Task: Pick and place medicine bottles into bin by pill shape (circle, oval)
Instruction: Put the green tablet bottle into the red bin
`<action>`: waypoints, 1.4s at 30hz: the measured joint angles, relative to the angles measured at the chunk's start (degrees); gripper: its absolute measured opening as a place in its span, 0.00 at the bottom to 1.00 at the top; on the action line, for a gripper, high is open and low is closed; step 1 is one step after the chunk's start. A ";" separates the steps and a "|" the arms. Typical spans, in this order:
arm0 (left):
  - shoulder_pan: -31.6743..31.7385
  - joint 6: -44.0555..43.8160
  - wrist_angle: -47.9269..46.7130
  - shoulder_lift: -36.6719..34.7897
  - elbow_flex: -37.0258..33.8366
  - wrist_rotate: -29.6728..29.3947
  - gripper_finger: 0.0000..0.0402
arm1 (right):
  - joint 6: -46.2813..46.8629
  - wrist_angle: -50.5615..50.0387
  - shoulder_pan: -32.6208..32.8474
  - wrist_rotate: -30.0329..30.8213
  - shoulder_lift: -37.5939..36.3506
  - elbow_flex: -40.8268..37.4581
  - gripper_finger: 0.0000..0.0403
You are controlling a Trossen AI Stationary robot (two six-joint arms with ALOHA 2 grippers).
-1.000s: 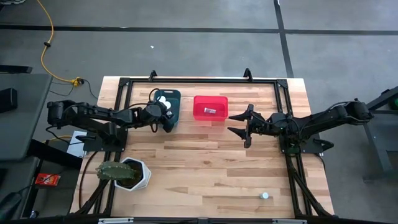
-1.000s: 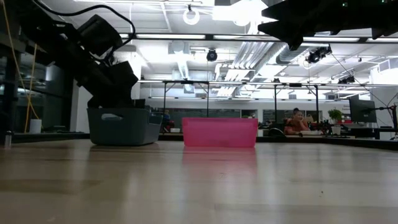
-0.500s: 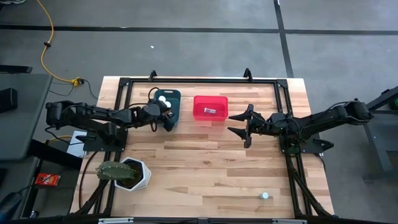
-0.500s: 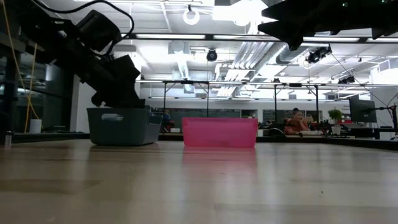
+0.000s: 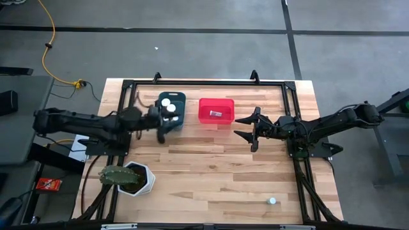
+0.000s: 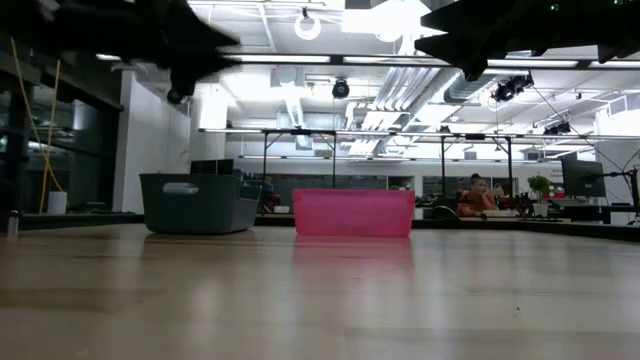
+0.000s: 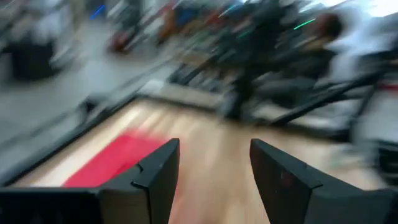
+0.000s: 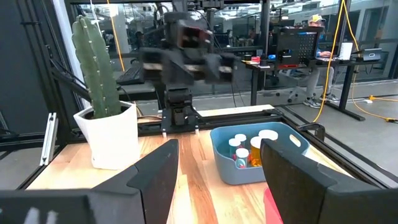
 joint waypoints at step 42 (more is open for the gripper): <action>-4.44 4.12 14.90 -9.25 -10.42 -3.97 0.46 | 11.19 -33.48 16.87 5.96 4.52 19.01 0.55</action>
